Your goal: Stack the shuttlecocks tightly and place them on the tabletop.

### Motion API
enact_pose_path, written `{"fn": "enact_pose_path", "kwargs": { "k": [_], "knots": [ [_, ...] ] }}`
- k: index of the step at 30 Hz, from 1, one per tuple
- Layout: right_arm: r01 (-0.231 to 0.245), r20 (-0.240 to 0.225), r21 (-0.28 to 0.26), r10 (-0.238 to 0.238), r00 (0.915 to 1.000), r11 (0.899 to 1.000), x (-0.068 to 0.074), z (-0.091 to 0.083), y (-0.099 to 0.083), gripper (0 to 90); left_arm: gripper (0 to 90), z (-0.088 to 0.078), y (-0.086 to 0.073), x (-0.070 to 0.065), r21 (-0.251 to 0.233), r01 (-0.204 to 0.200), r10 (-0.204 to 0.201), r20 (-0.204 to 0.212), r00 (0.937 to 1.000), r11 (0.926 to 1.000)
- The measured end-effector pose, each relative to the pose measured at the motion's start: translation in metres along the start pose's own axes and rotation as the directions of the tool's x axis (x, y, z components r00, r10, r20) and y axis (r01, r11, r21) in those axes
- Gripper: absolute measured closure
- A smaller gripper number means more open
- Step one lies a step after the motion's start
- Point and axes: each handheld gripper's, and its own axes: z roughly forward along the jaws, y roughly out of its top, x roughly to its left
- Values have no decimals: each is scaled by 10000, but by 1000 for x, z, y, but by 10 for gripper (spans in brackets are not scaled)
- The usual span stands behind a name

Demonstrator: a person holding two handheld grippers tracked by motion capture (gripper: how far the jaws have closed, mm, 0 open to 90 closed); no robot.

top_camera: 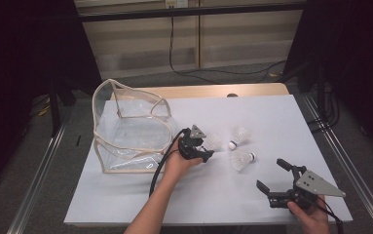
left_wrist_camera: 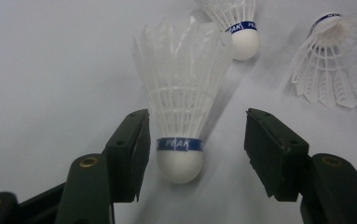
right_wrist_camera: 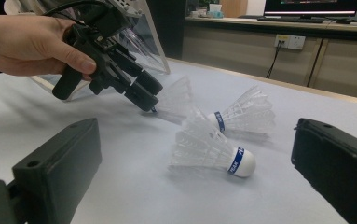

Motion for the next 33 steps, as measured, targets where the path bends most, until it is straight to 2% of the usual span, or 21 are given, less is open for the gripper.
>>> {"fn": "enact_pose_path", "kwargs": {
  "k": [3,7,14,20,23,28,33],
  "knots": [
    [-8,-7,4,8,10000,10000,0,0,0,11,410,1,0,-1,23,-48,47,35,10000,10000],
    [-52,19,44,52,10000,10000,-1,0,-1,10,389,2,0,-1,7,-5,6,-150,9999,10000],
    [-28,3,40,28,10000,10000,0,0,0,11,385,5,1,3,-416,305,-319,-332,9989,9987],
    [-24,7,43,24,10000,10000,-1,0,-1,11,355,10,3,0,-672,352,-371,-268,9990,9971],
    [-27,0,41,27,10000,10000,0,0,0,11,358,14,2,1,-651,310,-336,-398,9986,9974],
    [-48,-23,39,48,10000,10000,-1,0,-1,11,398,16,3,2,-795,304,-330,-317,9990,9964],
    [-14,-8,80,14,10000,10000,-1,0,-1,11,390,19,5,2,-846,322,-345,-252,9991,9959]
  ]
}}
